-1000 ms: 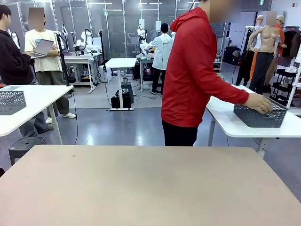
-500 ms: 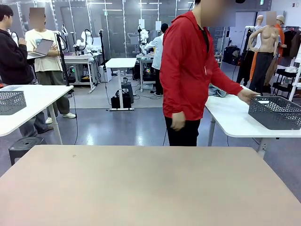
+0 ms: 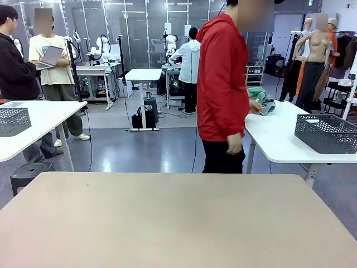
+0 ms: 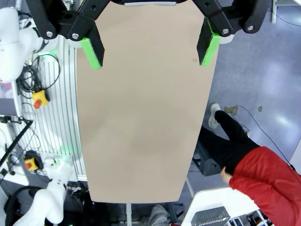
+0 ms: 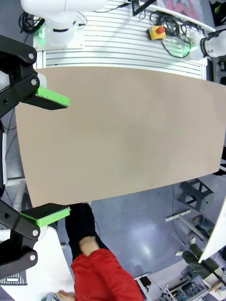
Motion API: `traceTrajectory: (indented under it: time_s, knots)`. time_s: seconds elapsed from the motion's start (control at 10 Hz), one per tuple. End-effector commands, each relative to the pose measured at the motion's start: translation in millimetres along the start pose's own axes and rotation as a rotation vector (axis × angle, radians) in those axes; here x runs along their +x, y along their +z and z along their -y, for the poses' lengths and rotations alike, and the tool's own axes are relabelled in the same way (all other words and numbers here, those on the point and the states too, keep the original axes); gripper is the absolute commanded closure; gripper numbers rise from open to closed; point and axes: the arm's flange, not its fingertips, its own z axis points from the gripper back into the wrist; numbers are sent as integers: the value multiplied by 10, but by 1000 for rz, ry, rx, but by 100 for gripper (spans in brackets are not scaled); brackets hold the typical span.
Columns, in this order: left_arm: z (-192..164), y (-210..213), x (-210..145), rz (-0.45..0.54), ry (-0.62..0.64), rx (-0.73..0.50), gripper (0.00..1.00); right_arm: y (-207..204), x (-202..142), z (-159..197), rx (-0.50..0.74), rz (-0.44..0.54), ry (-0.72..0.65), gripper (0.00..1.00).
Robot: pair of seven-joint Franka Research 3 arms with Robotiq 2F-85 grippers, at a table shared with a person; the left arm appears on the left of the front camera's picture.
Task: Fold the towels and place them in the basket.
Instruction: When a person lays out a Towel with hook on the table, fold it in half twice.
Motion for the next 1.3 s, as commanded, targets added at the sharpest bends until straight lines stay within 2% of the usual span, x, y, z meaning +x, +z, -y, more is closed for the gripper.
traceTrajectory:
  time_s: [0.0, 1.2]
  knots:
    - [15, -7, 12, 2, -3, 13, 0, 27, -45, 8, 4, 11, 8, 0]
    - [-46, -70, -24, -46, 34, -7, 0, 0, 0, 0, 0, 0, 0, 0]
